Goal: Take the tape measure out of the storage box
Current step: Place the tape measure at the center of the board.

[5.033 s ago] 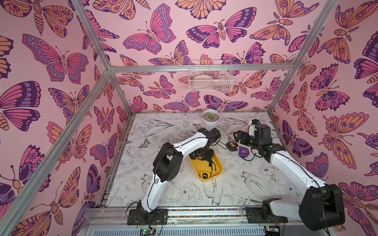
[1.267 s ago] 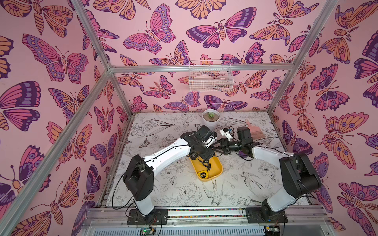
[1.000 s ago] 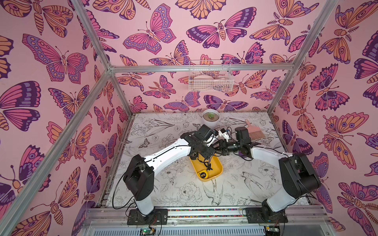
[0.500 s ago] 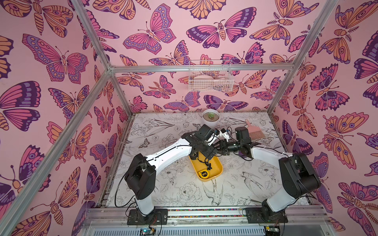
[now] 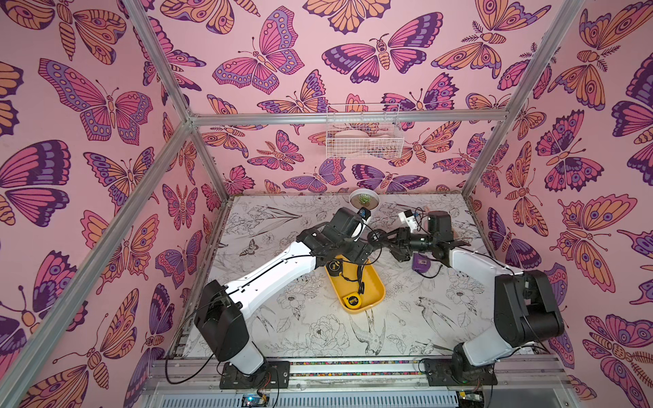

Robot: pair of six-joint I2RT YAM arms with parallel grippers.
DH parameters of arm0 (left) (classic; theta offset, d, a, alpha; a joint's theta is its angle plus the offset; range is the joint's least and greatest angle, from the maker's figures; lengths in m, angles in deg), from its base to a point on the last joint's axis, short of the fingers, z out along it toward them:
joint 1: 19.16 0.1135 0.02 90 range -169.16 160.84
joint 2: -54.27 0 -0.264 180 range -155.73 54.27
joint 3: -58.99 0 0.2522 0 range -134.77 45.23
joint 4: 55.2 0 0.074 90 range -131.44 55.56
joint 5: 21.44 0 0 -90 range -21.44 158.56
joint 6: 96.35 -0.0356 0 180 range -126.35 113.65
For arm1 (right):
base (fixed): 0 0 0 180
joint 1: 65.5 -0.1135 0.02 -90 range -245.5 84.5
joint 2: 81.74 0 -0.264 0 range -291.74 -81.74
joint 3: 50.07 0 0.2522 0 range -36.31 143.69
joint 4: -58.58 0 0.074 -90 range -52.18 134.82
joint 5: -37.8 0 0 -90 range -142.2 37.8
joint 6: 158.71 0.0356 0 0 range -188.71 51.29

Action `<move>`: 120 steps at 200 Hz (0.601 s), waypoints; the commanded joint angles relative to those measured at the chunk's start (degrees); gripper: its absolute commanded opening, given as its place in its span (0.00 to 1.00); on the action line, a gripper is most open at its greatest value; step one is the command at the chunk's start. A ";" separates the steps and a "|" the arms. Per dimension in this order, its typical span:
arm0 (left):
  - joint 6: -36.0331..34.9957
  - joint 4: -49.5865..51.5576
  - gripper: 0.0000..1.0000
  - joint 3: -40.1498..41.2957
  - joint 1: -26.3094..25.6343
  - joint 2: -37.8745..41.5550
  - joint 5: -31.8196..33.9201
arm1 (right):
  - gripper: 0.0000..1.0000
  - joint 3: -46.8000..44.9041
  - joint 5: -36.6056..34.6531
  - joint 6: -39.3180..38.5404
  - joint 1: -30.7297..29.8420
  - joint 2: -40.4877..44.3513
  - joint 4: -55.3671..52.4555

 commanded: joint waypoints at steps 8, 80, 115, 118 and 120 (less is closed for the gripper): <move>1.31 -0.56 0.99 2.87 1.18 0.62 4.27 | 0.21 4.92 -2.37 0.41 5.03 -1.99 2.73; 2.61 3.09 1.00 4.48 1.27 -0.09 5.47 | 0.21 14.87 -8.56 -5.06 8.04 -15.16 -4.71; 3.44 3.86 1.00 5.82 1.18 0.26 4.57 | 0.22 14.02 -12.01 -6.23 10.05 -19.96 -4.52; 3.60 4.07 1.00 5.97 1.18 0.23 4.59 | 0.22 13.93 -11.99 -6.23 10.32 -20.30 -4.37; 3.68 4.16 0.99 5.98 1.18 0.27 4.52 | 0.22 13.85 -12.12 -6.29 10.47 -20.31 -4.32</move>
